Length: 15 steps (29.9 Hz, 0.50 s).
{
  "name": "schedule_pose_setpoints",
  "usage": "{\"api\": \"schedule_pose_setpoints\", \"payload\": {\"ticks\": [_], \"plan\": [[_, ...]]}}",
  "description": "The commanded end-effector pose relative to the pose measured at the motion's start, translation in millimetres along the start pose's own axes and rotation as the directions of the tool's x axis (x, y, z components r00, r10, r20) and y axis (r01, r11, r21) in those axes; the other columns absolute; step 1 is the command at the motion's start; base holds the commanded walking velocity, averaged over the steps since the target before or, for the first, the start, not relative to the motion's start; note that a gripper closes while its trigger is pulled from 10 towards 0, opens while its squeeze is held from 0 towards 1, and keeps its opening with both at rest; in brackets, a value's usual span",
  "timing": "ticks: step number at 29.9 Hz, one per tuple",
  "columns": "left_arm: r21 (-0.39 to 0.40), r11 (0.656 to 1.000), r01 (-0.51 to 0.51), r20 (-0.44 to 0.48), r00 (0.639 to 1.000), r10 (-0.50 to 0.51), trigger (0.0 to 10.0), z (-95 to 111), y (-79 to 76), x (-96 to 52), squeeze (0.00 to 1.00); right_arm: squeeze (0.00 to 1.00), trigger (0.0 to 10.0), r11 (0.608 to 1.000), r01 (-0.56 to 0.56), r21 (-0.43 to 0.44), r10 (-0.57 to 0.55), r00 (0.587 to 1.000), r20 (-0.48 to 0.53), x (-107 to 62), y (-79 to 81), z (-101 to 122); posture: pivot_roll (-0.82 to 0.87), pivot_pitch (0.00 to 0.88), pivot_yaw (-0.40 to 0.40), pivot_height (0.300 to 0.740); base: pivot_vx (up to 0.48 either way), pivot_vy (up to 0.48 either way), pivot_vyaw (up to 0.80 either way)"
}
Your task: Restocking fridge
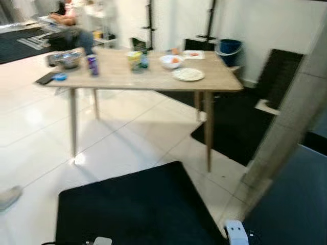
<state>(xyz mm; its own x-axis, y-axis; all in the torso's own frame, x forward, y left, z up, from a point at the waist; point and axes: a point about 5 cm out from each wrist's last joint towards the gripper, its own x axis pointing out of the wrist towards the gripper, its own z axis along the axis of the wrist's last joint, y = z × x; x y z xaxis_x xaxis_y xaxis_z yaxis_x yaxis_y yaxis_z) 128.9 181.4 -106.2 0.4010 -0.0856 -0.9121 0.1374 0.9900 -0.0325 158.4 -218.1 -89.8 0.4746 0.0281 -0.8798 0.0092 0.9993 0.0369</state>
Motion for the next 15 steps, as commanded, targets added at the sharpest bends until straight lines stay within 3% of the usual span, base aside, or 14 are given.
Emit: {"api": "schedule_pose_setpoints", "payload": {"ticks": [1,12,15], "plan": [[0.015,1.0,-0.004,-0.013,1.0,0.005,10.0,-2.9,2.6,-0.8,0.0,0.0,10.0,1.0,-0.005,-0.009,0.005,1.0,0.01,0.7,1.5,4.3,-0.01,0.0,-0.004,0.74,0.0,0.0,0.79],[0.019,1.0,0.002,-0.011,1.0,-0.002,10.0,-0.7,2.1,-0.4,0.0,0.0,10.0,1.0,-0.007,-0.021,0.007,1.0,0.012,0.8,1.1,6.4,-0.01,0.0,-0.005,0.74,0.0,0.0,0.78],[0.02,1.0,0.002,-0.01,1.0,-0.002,10.0,0.2,2.5,-0.4,0.0,0.0,10.0,0.999,-0.001,-0.032,0.001,1.0,0.016,1.0,1.0,8.2,-0.01,0.0,-0.005,0.74,0.0,0.0,0.0]]}}
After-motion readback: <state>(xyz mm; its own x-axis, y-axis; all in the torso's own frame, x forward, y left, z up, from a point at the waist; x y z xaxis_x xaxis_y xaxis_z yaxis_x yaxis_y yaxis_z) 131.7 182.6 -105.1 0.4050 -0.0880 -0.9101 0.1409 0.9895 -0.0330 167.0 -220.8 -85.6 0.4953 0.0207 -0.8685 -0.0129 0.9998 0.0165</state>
